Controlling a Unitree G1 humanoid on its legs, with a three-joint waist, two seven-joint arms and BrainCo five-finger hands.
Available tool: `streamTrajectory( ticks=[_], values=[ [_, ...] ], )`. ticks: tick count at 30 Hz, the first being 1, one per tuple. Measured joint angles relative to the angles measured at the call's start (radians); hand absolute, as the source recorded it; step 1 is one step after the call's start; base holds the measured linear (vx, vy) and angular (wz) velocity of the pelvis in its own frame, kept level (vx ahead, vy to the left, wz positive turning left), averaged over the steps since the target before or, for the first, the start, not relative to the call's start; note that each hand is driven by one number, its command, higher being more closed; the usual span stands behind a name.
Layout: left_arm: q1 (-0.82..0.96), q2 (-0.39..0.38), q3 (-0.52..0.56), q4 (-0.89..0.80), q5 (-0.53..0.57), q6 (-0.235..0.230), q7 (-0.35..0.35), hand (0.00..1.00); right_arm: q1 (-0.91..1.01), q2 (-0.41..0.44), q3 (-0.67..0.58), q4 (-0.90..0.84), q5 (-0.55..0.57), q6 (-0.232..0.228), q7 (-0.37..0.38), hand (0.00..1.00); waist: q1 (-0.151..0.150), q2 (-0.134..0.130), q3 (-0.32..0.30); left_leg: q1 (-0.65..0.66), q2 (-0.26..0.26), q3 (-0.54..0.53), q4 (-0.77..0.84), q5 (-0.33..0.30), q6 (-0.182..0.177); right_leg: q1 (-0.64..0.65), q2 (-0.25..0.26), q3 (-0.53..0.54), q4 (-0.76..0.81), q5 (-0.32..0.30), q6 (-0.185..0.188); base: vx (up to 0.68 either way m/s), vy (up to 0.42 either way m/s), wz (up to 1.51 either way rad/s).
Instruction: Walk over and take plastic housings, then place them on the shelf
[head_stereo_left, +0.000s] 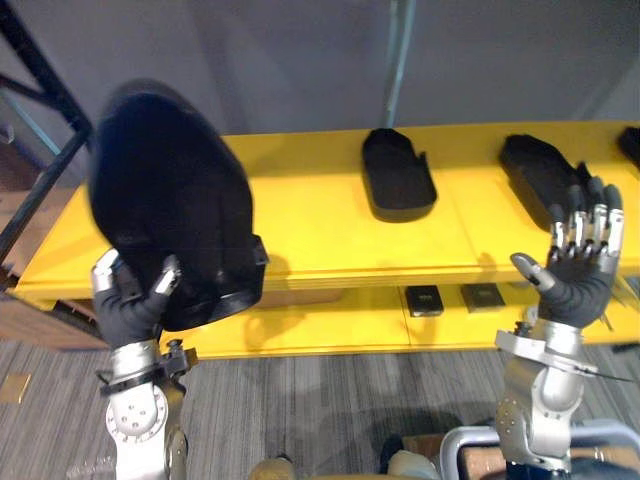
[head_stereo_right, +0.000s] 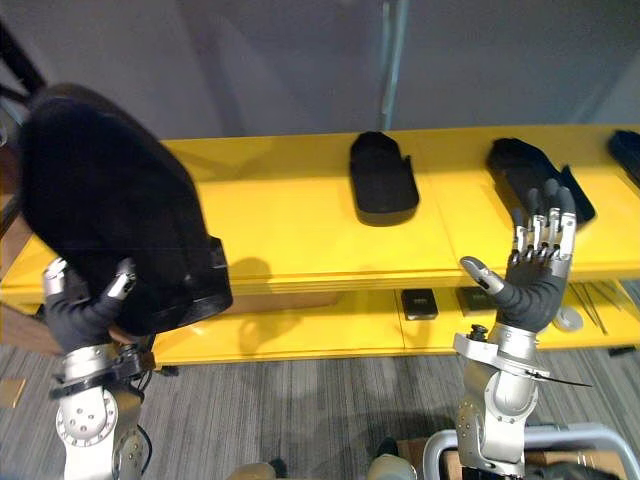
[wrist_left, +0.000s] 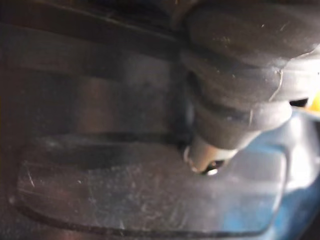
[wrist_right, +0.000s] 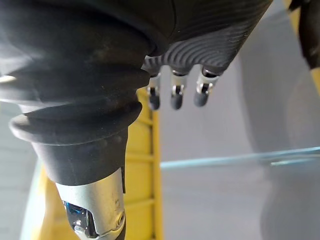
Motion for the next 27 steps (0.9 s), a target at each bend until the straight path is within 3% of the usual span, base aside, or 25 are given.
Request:
streamTrajectory(
  ticks=[2, 6, 8, 13, 18, 20, 25, 27],
  values=[
    [-0.121, 0.041, 0.001, 0.194, -0.068, 0.036, 0.028, 1.00, 0.004, -0.006, 0.048, 0.000, 0.019, 0.028, 0.051, 0.00, -0.027, 0.004, 0.001, 0.007, -0.008, 0.023, -0.001, 0.002, 0.003, -0.030, -0.001, 0.038, 0.024, 0.002, 0.002, -0.04, 0.027, -0.45],
    [-0.260, 0.099, 0.002, 0.355, -0.098, 0.038, 0.078, 1.00, 0.002, -0.048, 0.128, 0.001, 0.081, 0.074, 0.151, 0.00, -0.050, 0.009, 0.006, 0.002, -0.023, 0.047, -0.003, 0.014, 0.022, -0.074, -0.006, 0.081, 0.051, -0.001, -0.002, -0.01, 0.011, -0.28],
    [-0.353, 0.135, 0.002, 0.405, -0.109, 0.050, 0.112, 1.00, -0.012, -0.078, 0.172, 0.001, 0.102, 0.101, 0.201, 0.00, -0.055, 0.035, 0.022, -0.012, -0.037, 0.042, -0.006, 0.028, 0.042, -0.099, -0.015, 0.095, 0.060, 0.000, 0.000, -0.02, 0.001, -0.09],
    [-0.486, 0.186, 0.016, 0.582, -0.246, 0.078, 0.185, 1.00, -0.080, -0.122, 0.281, 0.001, 0.129, 0.172, 0.239, 0.00, -0.084, 0.073, 0.056, -0.027, -0.064, 0.001, -0.036, 0.071, 0.081, -0.134, -0.029, 0.117, 0.068, 0.000, 0.000, -0.03, -0.012, -0.04],
    [-0.538, 0.213, 0.036, 0.679, -0.333, 0.104, 0.235, 1.00, -0.098, -0.143, 0.360, 0.000, 0.127, 0.214, 0.256, 0.00, -0.109, 0.072, 0.095, -0.043, -0.079, -0.012, -0.054, 0.108, 0.081, -0.172, -0.037, 0.136, 0.081, 0.001, 0.000, -0.01, -0.011, -0.06],
    [-0.549, 0.245, 0.045, 0.702, -0.359, 0.140, 0.265, 1.00, -0.098, -0.154, 0.395, -0.009, 0.125, 0.234, 0.255, 0.00, -0.119, 0.084, 0.111, -0.044, -0.084, -0.010, -0.070, 0.113, 0.076, -0.188, -0.039, 0.142, 0.091, 0.000, 0.000, -0.02, 0.003, -0.04],
    [-0.558, 0.294, 0.084, 0.726, -0.401, 0.233, 0.314, 1.00, -0.100, -0.162, 0.488, -0.088, 0.097, 0.255, 0.250, 0.00, -0.124, 0.077, 0.147, -0.064, -0.090, 0.005, -0.070, 0.122, 0.081, -0.229, -0.045, 0.167, 0.115, -0.001, 0.000, -0.02, 0.003, -0.06],
    [-0.562, 0.297, 0.090, 0.744, -0.409, 0.250, 0.328, 1.00, -0.100, -0.163, 0.511, -0.122, 0.096, 0.259, 0.244, 0.00, -0.122, 0.073, 0.152, -0.077, -0.090, 0.014, -0.068, 0.122, 0.081, -0.246, -0.046, 0.170, 0.121, -0.002, -0.001, 0.00, 0.000, 0.00]
  ],
)
